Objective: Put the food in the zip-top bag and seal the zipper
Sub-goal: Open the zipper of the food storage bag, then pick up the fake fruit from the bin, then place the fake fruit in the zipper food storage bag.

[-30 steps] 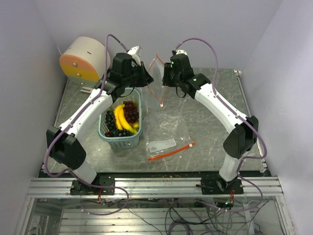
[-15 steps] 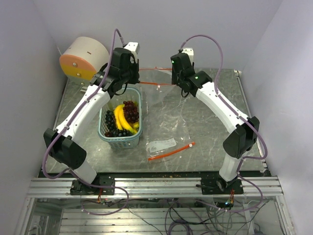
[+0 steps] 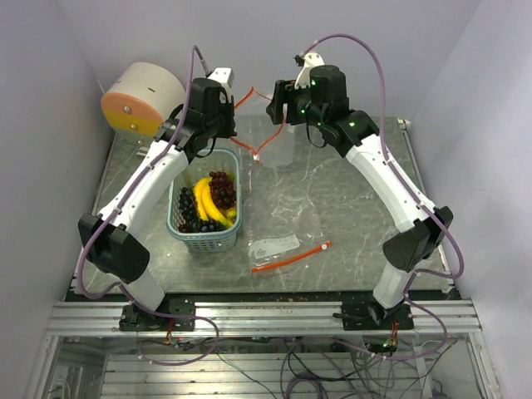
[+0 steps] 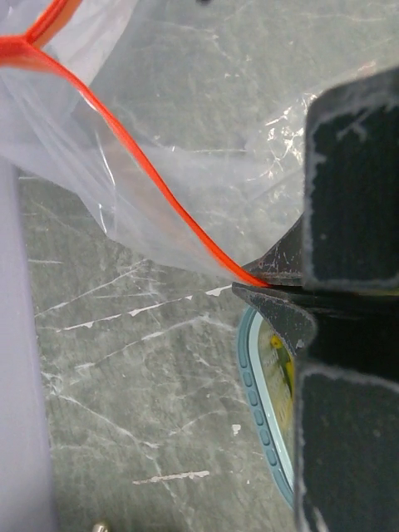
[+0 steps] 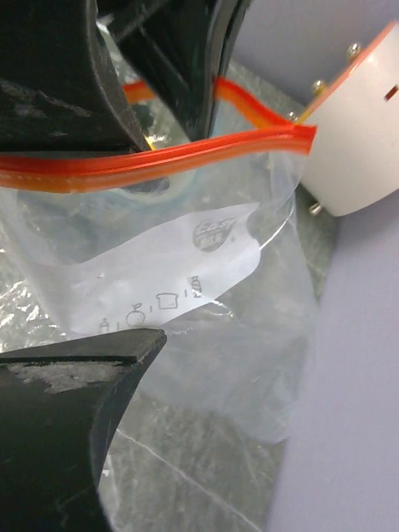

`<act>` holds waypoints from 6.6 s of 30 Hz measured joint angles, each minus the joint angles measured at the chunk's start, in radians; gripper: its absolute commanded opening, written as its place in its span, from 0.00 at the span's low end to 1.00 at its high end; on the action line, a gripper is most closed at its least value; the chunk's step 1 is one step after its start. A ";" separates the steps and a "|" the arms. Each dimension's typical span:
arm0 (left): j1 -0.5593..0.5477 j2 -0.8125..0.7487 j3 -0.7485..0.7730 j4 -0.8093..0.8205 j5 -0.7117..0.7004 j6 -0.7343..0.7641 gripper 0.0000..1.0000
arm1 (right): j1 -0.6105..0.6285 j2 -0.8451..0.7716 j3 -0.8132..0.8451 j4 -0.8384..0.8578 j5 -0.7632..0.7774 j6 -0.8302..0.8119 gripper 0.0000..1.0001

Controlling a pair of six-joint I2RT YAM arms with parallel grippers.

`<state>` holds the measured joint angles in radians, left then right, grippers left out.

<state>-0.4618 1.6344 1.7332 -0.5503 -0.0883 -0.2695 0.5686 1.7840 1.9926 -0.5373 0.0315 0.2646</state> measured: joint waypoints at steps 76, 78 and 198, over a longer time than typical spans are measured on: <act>0.172 -0.473 -0.227 -0.066 -0.708 0.367 0.07 | 0.342 0.534 0.247 -0.171 0.223 0.043 0.00; 0.172 -0.473 -0.227 -0.067 -0.706 0.367 0.07 | 0.336 0.551 0.281 -0.173 0.286 0.042 0.00; 0.193 -0.313 -0.367 -0.014 0.121 -0.339 0.07 | 0.244 0.139 -0.072 0.077 -0.127 0.073 0.83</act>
<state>-0.2691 1.3212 1.3659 -0.5648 0.0326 -0.6083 0.8127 1.9228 1.9202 -0.4599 -0.0956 0.3374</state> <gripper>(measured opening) 0.075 0.790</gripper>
